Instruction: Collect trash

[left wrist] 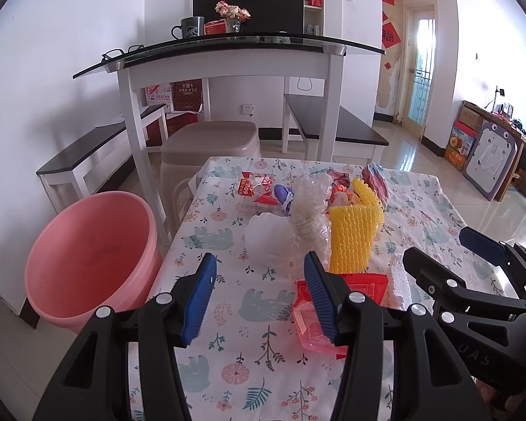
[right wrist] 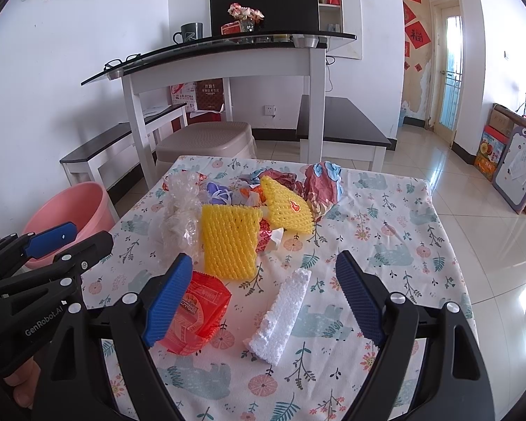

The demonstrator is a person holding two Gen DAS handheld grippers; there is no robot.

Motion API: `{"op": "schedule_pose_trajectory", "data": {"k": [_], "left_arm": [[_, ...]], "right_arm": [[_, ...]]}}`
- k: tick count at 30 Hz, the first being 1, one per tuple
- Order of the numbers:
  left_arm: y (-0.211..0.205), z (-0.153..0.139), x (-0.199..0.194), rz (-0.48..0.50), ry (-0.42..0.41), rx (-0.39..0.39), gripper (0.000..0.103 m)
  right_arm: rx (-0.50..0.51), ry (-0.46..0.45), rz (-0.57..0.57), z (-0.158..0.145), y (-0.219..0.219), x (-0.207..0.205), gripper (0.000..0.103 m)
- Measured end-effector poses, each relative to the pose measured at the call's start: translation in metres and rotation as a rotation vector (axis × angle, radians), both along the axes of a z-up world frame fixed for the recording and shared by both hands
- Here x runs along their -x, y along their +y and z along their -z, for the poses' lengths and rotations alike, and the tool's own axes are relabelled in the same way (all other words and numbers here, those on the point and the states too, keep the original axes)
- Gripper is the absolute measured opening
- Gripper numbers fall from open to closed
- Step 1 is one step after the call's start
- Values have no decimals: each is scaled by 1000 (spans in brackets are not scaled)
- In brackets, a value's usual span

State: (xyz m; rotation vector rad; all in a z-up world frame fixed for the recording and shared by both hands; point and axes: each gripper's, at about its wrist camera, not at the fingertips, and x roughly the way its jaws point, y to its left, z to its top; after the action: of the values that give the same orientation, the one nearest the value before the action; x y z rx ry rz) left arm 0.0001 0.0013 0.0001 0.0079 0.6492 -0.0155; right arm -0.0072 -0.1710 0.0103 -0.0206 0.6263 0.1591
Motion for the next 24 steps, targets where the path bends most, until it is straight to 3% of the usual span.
{"op": "schedule_pose_trajectory", "data": {"k": [24], "left_arm": [[4, -1, 0, 0, -2, -4, 52]], "right_arm": [[-1, 2, -1, 1, 0, 0, 84]]}}
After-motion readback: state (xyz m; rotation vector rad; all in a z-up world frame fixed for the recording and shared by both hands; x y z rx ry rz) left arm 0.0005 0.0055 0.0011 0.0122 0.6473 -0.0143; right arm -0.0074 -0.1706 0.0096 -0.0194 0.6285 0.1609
